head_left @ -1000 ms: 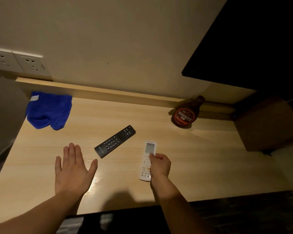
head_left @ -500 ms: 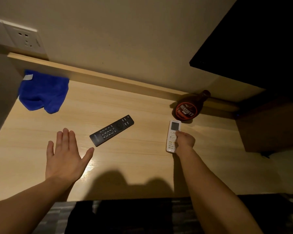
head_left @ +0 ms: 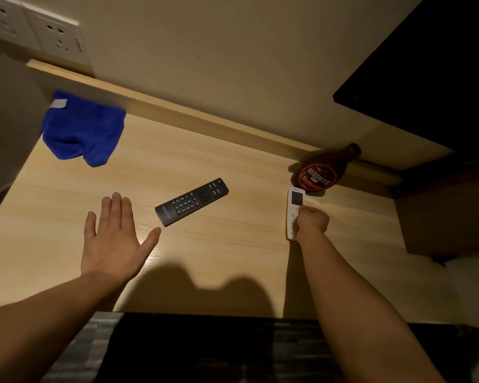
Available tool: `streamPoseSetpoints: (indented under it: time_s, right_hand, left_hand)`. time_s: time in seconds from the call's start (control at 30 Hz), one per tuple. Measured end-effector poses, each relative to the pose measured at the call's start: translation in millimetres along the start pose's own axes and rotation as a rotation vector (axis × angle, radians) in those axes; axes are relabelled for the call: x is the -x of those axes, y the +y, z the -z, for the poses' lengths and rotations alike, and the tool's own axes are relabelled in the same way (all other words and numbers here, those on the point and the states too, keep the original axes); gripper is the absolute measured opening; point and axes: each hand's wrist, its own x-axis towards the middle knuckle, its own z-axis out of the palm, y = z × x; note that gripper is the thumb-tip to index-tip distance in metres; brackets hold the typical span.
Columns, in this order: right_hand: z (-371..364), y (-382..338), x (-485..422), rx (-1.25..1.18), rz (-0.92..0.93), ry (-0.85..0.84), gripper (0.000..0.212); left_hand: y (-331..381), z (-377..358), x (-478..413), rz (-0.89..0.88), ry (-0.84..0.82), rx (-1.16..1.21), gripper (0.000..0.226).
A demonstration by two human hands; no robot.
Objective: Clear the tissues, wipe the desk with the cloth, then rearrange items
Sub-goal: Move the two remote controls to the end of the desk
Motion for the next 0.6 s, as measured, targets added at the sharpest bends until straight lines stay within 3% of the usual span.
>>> streamPoseSetpoints:
  time_s: [0.23,0.37,0.43,0.5,0.6]
  right_hand:
    - [6,1,-2,0.141,0.073,0.014,0.021]
    - [-4,-5,31,0.232,0.329,0.115,0.023]
    - [-17,-4,63,0.189,0.39,0.0,0.023]
    - [-33,-1,100,0.158,0.34,-0.189,0.027]
    - [-64,6,145,0.223,0.258,-0.406,0.049]
  left_hand:
    - [0,0,-1,0.006,0.0,0.005,0.099]
    - [-1,0,-1,0.001,0.0,0.021,0.099]
    - [-1,0,-2,0.005,-0.003,0.025,0.098]
    - [-1,-1,-2,0.008,-0.003,0.027,0.099]
    - [-1,1,-1,0.01,-0.017,0.024,0.099]
